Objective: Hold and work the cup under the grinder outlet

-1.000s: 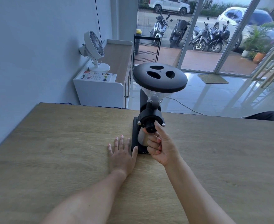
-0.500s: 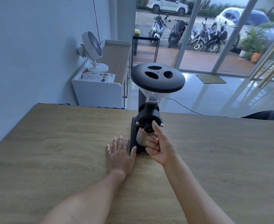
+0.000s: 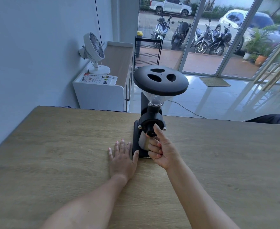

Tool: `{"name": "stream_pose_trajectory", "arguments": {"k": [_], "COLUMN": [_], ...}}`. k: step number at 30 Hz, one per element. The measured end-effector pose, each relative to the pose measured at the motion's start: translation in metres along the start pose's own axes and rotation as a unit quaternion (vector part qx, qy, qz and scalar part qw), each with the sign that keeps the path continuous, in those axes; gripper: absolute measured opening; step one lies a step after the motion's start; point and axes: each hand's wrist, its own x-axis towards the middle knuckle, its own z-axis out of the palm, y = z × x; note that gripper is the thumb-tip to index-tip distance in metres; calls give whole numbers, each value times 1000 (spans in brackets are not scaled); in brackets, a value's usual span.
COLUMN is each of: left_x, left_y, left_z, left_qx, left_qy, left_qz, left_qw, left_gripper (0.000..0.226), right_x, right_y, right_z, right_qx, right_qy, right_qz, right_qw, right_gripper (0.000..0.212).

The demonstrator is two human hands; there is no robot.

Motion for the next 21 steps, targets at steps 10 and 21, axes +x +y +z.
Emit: {"name": "stream_pose_trajectory", "arguments": {"k": [10, 21], "left_x": [-1, -2], "left_y": [1, 1], "left_z": [-1, -3], "left_qx": [5, 8], "left_qy": [-5, -8], "left_qz": [0, 1], "left_qw": [1000, 1000], "left_gripper": [80, 73], "right_x": [-2, -2], "right_y": [-2, -2], "right_z": [3, 1], "right_qx": [-7, -13], "right_qy": [14, 13], "right_qz": [-3, -5], "right_qw": [1000, 1000], "right_gripper": [35, 36]}}
